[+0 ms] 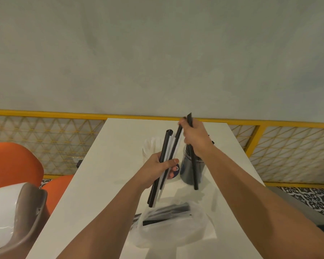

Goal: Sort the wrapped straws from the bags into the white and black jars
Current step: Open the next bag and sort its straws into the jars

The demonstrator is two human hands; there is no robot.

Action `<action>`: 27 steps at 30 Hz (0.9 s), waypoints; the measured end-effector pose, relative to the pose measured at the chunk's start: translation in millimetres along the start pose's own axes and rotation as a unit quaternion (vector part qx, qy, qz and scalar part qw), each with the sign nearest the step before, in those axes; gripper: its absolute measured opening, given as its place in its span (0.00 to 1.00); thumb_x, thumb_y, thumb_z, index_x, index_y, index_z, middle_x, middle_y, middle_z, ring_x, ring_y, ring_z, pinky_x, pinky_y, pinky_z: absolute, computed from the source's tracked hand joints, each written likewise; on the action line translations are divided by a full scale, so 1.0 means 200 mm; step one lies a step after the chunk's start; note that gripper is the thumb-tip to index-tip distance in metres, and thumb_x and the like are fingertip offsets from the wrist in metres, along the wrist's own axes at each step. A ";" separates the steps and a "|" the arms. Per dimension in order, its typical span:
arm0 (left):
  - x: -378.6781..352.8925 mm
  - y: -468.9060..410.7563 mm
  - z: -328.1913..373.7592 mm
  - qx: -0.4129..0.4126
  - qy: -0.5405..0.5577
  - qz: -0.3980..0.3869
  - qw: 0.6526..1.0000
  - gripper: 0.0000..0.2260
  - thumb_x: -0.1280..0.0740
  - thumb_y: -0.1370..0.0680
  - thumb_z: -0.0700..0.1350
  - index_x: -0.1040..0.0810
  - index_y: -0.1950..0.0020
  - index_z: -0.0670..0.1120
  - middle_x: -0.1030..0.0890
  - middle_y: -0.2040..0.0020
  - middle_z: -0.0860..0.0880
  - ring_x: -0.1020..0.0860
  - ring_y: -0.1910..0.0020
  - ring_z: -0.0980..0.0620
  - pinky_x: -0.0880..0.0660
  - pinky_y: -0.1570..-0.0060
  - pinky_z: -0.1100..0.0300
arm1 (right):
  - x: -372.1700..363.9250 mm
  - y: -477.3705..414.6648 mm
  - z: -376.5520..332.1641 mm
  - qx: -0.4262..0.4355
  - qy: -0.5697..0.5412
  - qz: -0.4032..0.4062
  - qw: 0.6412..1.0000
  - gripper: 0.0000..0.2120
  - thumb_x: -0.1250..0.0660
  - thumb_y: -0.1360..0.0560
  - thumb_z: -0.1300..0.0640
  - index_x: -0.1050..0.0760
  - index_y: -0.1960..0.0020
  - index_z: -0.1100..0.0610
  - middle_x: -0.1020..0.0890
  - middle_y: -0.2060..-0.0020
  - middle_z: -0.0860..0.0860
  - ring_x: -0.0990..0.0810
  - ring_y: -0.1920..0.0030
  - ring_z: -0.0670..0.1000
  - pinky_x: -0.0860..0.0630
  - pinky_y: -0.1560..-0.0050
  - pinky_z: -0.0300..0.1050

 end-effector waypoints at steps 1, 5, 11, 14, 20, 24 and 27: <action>0.00 0.00 -0.01 0.001 -0.017 -0.003 1.000 0.06 0.34 0.23 0.40 0.25 0.59 0.43 0.23 0.69 0.47 0.27 0.73 0.51 0.27 0.65 0.59 | 0.04 -0.02 -0.03 0.012 -0.018 0.025 0.999 0.10 0.42 0.20 0.51 0.28 0.49 0.58 0.31 0.68 0.48 0.33 0.69 0.45 0.34 0.68 0.37; 0.01 -0.02 -0.01 -0.002 -0.075 0.008 0.997 0.06 0.33 0.23 0.43 0.26 0.58 0.43 0.26 0.70 0.47 0.29 0.73 0.53 0.28 0.67 0.63 | 0.17 -0.07 -0.14 0.040 -0.115 0.065 0.990 0.07 0.44 0.19 0.55 0.30 0.50 0.57 0.26 0.63 0.49 0.24 0.62 0.47 0.22 0.61 0.40; 0.09 -0.02 -0.04 0.019 -0.077 0.040 0.996 0.06 0.33 0.23 0.43 0.28 0.56 0.44 0.31 0.70 0.49 0.33 0.72 0.54 0.33 0.71 0.65 | 0.42 -0.09 -0.23 0.096 -0.269 0.160 0.945 0.06 0.47 0.18 0.57 0.35 0.51 0.57 0.26 0.69 0.52 0.24 0.75 0.47 0.19 0.65 0.45; 0.13 -0.02 -0.08 0.034 -0.051 0.066 0.996 0.06 0.33 0.23 0.44 0.28 0.56 0.45 0.32 0.70 0.50 0.33 0.72 0.54 0.33 0.71 0.65 | 0.52 -0.09 -0.28 0.162 -0.182 0.208 0.947 0.06 0.46 0.19 0.56 0.34 0.55 0.52 0.30 0.72 0.49 0.30 0.77 0.44 0.22 0.68 0.41; 0.16 -0.02 -0.08 0.037 -0.016 0.100 0.994 0.06 0.33 0.23 0.46 0.28 0.57 0.46 0.32 0.71 0.50 0.33 0.73 0.55 0.33 0.71 0.65 | 0.48 -0.10 -0.29 0.243 -0.021 0.204 0.948 0.03 0.46 0.19 0.58 0.35 0.49 0.57 0.30 0.70 0.48 0.31 0.74 0.43 0.27 0.69 0.32; 0.17 -0.03 -0.06 0.032 0.003 0.101 0.994 0.07 0.33 0.23 0.46 0.28 0.58 0.45 0.32 0.71 0.50 0.33 0.73 0.55 0.32 0.71 0.64 | 0.44 -0.11 -0.20 0.236 -0.023 0.200 0.951 0.02 0.46 0.19 0.58 0.37 0.48 0.56 0.29 0.67 0.49 0.30 0.69 0.47 0.27 0.67 0.31; 0.17 -0.03 -0.06 0.031 0.008 0.094 0.995 0.08 0.33 0.23 0.48 0.27 0.59 0.46 0.31 0.71 0.50 0.33 0.72 0.55 0.31 0.71 0.65 | 0.40 -0.10 -0.10 0.225 -0.008 0.190 0.956 0.03 0.46 0.19 0.57 0.37 0.48 0.56 0.28 0.67 0.51 0.28 0.68 0.44 0.29 0.64 0.27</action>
Point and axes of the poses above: each hand's wrist, its own y-axis away from the middle knuckle, its own x-axis out of the back of the hand, z = x × y, the point moved 10 cm from there along -y, towards the middle knuckle
